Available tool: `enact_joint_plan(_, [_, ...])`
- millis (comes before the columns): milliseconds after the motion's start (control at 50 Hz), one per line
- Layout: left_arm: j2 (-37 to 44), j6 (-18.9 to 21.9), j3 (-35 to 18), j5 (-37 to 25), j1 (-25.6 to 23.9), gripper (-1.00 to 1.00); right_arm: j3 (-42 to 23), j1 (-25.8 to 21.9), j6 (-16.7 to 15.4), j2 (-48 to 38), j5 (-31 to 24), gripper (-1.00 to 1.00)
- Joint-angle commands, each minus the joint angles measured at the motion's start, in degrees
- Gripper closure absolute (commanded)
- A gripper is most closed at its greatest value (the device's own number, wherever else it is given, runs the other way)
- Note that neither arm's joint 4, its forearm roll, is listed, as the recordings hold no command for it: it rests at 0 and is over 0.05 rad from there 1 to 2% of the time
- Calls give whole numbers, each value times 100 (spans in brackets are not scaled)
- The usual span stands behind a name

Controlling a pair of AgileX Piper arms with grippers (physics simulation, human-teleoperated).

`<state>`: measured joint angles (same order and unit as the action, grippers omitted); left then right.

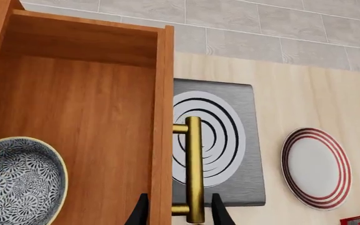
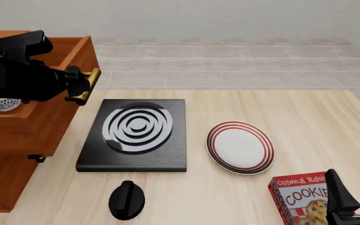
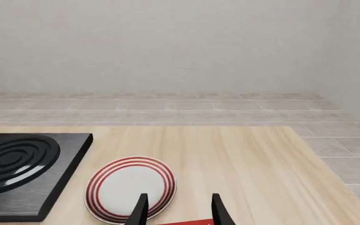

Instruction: Pick the akita bowl in the top layer of the wooden cabinet and place it on the plate.

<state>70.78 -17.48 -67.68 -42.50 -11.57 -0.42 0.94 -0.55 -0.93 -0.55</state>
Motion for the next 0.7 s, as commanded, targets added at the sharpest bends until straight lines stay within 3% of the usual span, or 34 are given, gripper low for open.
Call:
enact_joint_plan(20, [90, 2, 137, 119, -361, -100, 1, -4, -2, -15, 9, -100])
enact_joint_plan(700, [210, -303, 16, 291, -937, -100, 9, 5, 7, -130, 123, -100])
